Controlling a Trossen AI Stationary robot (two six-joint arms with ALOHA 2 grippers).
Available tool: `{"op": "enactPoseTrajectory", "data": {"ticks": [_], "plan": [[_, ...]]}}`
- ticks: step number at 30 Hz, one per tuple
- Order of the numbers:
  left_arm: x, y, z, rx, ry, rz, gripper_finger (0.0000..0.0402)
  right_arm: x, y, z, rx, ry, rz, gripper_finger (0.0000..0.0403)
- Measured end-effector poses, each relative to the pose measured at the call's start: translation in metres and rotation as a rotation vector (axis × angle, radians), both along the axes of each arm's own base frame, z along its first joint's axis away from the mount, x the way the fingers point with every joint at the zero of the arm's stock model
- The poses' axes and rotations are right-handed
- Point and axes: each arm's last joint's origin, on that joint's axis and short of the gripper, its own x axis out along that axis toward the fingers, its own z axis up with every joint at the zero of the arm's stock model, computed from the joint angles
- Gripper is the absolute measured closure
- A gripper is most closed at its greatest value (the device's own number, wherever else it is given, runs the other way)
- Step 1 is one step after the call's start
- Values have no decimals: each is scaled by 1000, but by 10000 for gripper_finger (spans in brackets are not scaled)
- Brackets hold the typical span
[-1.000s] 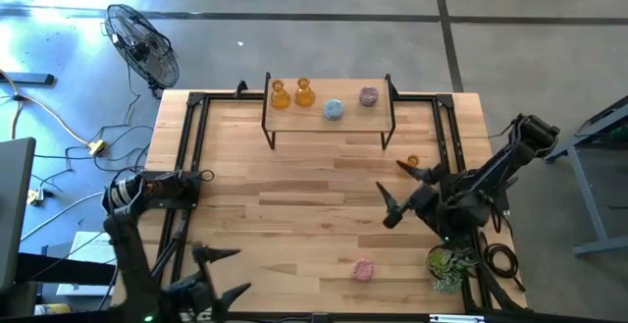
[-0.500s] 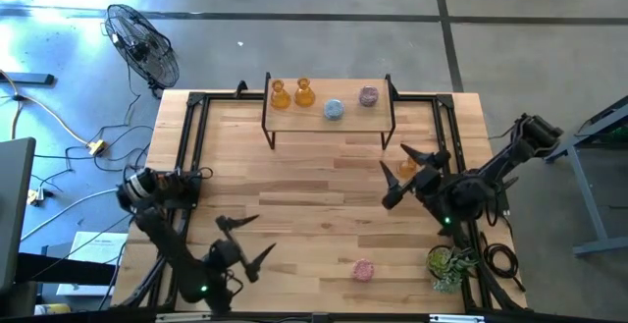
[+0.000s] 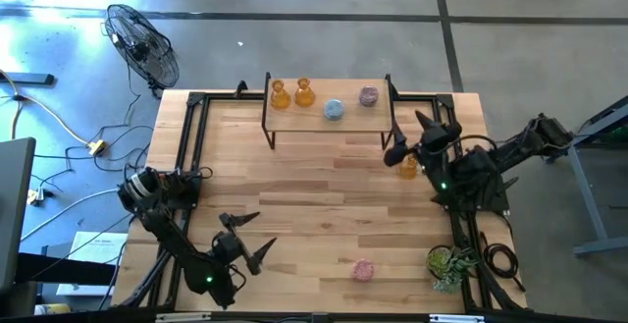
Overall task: Pick & Place candle stick holders
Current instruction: Put the orange candle holder on the shelf
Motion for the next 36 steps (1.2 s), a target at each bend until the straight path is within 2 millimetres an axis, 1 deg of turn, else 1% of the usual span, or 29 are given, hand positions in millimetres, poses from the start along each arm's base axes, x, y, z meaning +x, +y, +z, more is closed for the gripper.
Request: {"op": "enactPoseTrajectory", "data": {"ticks": [4, 9, 13, 16, 18, 19, 21, 23, 24, 25, 27, 30, 32, 34, 36], "plan": [[9, 11, 2, 39, 34, 49, 2, 11, -4, -8, -19, 44, -36, 100], [27, 22, 7, 16, 100, 140, 2, 20, 3, -19, -64, 133, -18, 100], [50, 26, 17, -1, 258, 216, 2, 22, 10, -25, -102, 186, 27, 100], [73, 25, 27, 33, 467, 197, 2, 22, 16, -28, -130, 226, 61, 100], [91, 21, 32, 55, 618, 106, 2, 22, 20, -29, -150, 250, 88, 100], [100, 18, 34, 75, 691, 26, 2, 21, 22, -29, -162, 264, 101, 100], [118, 9, 40, 124, 784, -195, 2, 20, 27, -29, -184, 300, 121, 100], [132, -1, 46, 199, 811, -458, 2, 18, 32, -29, -199, 332, 135, 100], [138, -3, 49, 239, 792, -551, 2, 16, 34, -29, -202, 348, 136, 100], [143, -3, 53, 280, 772, -602, 2, 15, 36, -29, -201, 356, 138, 100], [150, 4, 62, 321, 733, -616, 2, 12, 41, -29, -194, 360, 144, 100], [162, 27, 79, 263, 648, -538, 2, 8, 49, -29, -200, 357, 183, 100], [169, 43, 90, 203, 593, -531, 2, 5, 54, -30, -208, 360, 206, 100], [172, 55, 100, 163, 560, -590, 2, 4, 58, -31, -223, 377, 225, 100], [172, 65, 108, 158, 518, -718, 2, 3, 61, -33, -253, 421, 238, 100]]}}
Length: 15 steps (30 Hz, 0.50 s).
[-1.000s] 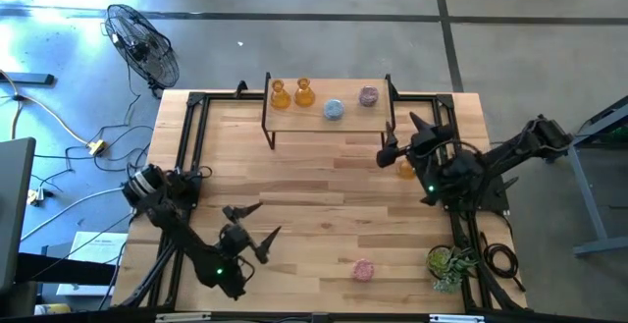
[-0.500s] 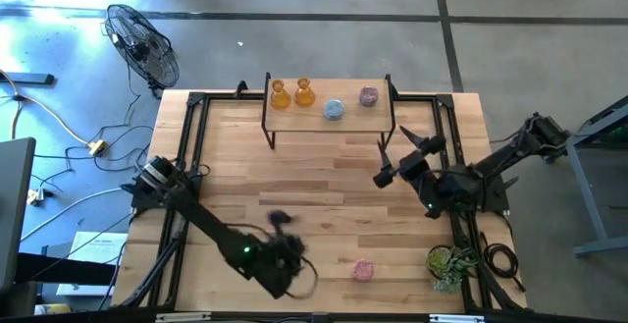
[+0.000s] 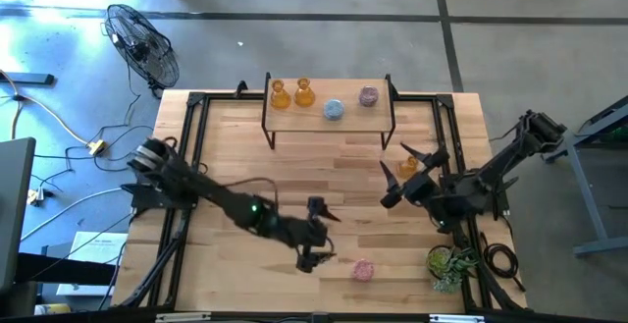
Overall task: Pick & Place candle stick holders
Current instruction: Put the orange candle holder on the shelf
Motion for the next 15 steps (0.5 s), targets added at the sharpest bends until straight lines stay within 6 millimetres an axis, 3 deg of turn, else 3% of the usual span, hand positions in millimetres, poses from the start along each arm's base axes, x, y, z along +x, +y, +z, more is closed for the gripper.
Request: {"op": "enactPoseTrajectory", "data": {"ticks": [3, 6, 10, 15], "plan": [[-4, 17, 10, -74, -69, -176, 2, -1, 3, -2, -56, 71, 11, 100], [-15, 40, 19, -106, -108, -227, 2, -1, 2, -1, -77, 99, 10, 100], [-44, 67, 22, -138, -141, -173, 2, -6, -2, 4, -84, 108, 7, 100], [-95, 87, 22, -148, -243, -136, 2, -11, -21, 16, -52, 72, -49, 100]]}}
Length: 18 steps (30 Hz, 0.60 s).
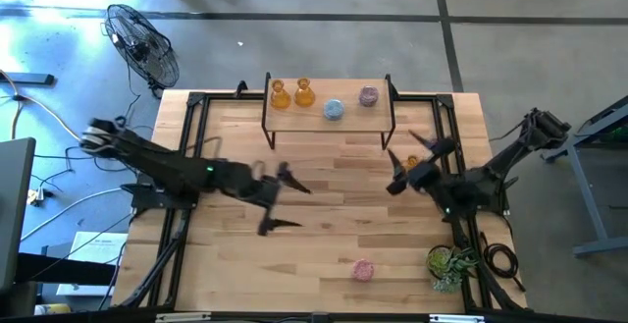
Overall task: Pick & Place candle stick holders
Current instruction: Put the orange candle holder on the shelf
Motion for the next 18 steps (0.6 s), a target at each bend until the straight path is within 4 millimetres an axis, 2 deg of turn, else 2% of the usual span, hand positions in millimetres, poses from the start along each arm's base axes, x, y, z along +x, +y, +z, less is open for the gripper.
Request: {"op": "enactPoseTrajectory", "data": {"ticks": [5, 10, 13, 18], "plan": [[-43, 16, -5, 2, -67, 127, 2, 2, -32, 8, 38, -62, -142, 100], [-72, 28, -17, 36, -100, 233, 2, 6, -62, 10, 104, -207, -294, 100], [-83, 32, -26, 72, -116, 268, 2, 12, -71, 5, 95, -201, -343, 100], [-97, 44, -41, 151, -111, 374, 2, 22, -74, -12, 71, -158, -367, 100]]}}
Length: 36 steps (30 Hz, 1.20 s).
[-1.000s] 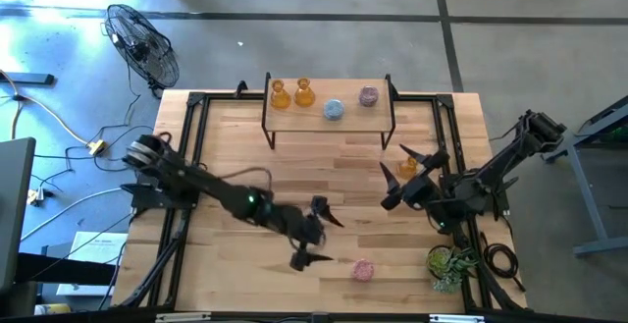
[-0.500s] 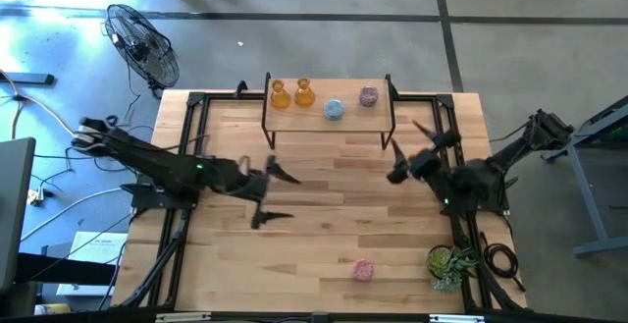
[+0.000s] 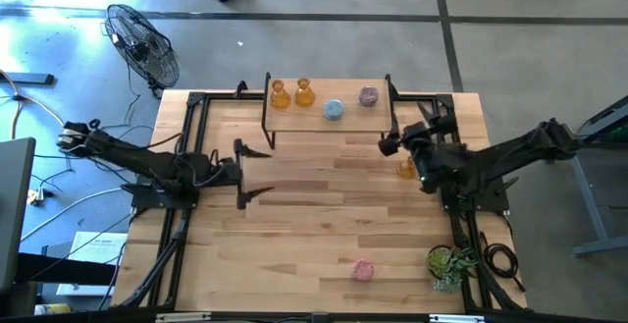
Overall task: Pick & Place candle stick holders
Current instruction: Put the orange candle holder on the shelf
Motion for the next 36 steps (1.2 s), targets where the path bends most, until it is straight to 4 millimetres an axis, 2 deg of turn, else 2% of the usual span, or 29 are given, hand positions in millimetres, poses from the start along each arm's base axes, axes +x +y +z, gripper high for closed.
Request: {"op": "enactPoseTrajectory", "data": {"ticks": [4, 8, 12, 15, 18, 25, 30, 36], "plan": [[-7, 18, -14, -20, 11, 91, 2, 4, -2, -10, 6, -32, 34, 100], [-12, 33, -29, -62, 32, 102, 2, 9, -5, -19, 57, -94, 230, 100], [-14, 45, -42, -94, 43, 86, 2, 12, -21, -42, 218, -24, 399, 100], [-16, 51, -47, -106, 23, 66, 2, 12, -34, -56, 327, 70, 453, 100], [-17, 57, -48, -111, 18, 61, 2, 10, -37, -57, 314, 113, 424, 100], [-19, 67, -49, -96, 33, 38, 2, 7, -34, -51, 140, 216, 262, 100], [-19, 75, -53, -80, 61, 35, 2, 1, -35, -60, 254, 209, 321, 100], [-20, 88, -71, -94, 132, 60, 2, -10, -38, -71, 281, 282, 213, 100]]}}
